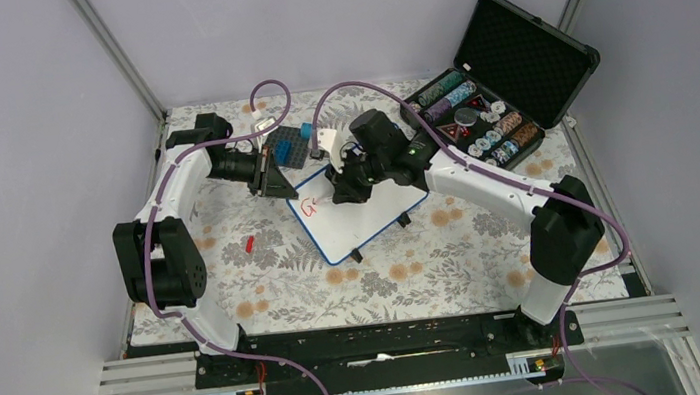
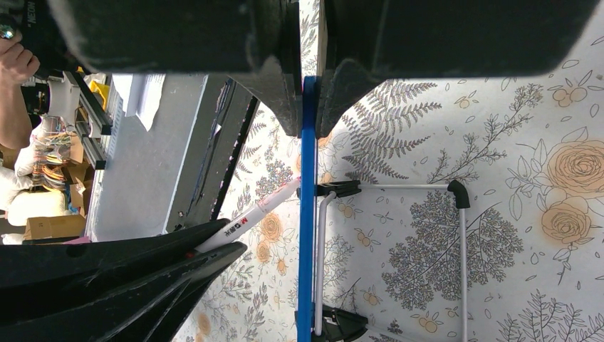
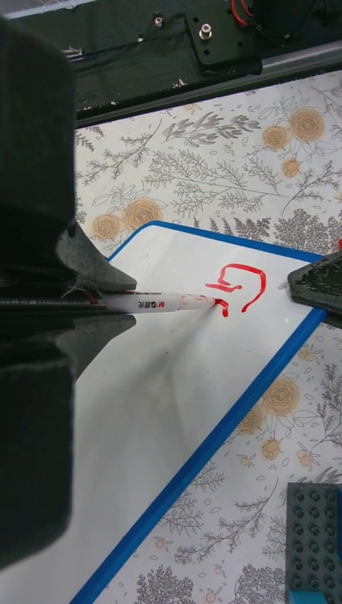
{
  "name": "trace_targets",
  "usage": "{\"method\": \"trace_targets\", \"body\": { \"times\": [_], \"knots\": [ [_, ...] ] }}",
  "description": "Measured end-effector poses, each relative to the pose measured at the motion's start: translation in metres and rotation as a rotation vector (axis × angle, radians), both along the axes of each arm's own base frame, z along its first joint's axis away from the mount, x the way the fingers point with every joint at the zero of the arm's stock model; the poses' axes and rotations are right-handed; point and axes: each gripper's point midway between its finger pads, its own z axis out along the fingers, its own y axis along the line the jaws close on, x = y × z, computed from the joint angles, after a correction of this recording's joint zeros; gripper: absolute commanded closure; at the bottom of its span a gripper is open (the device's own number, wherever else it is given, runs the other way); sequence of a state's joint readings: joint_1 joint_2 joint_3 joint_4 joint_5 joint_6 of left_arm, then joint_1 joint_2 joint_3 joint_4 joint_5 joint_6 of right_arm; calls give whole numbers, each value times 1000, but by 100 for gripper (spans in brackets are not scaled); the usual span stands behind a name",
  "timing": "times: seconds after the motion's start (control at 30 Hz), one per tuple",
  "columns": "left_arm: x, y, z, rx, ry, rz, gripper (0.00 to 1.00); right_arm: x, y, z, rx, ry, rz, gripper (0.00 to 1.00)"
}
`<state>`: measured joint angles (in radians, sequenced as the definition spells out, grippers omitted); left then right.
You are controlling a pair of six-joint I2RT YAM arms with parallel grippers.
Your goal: Write a sentence on the whiteboard
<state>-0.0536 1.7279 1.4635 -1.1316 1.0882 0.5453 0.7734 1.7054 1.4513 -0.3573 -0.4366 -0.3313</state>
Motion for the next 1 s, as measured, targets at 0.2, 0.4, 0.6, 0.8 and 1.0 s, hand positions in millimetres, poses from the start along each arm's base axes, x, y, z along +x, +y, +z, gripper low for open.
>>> {"method": "trace_targets", "body": {
  "times": [0.2,0.4,0.6,0.8,1.0],
  "knots": [
    [0,0,0,0,0,0,100,-7,-6,-11,-28,15,8,100],
    [0,0,0,0,-1,0,100,-5,-9,-12,-38,12,0,100],
    [0,0,0,0,-2,0,100,0,-13,-9,-41,0,-18,100],
    [0,0,0,0,-1,0,100,3,-11,-1,-33,-15,-25,100],
    [0,0,0,0,0,0,100,10,-6,15,-6,-44,-28,100]
  ]
}}
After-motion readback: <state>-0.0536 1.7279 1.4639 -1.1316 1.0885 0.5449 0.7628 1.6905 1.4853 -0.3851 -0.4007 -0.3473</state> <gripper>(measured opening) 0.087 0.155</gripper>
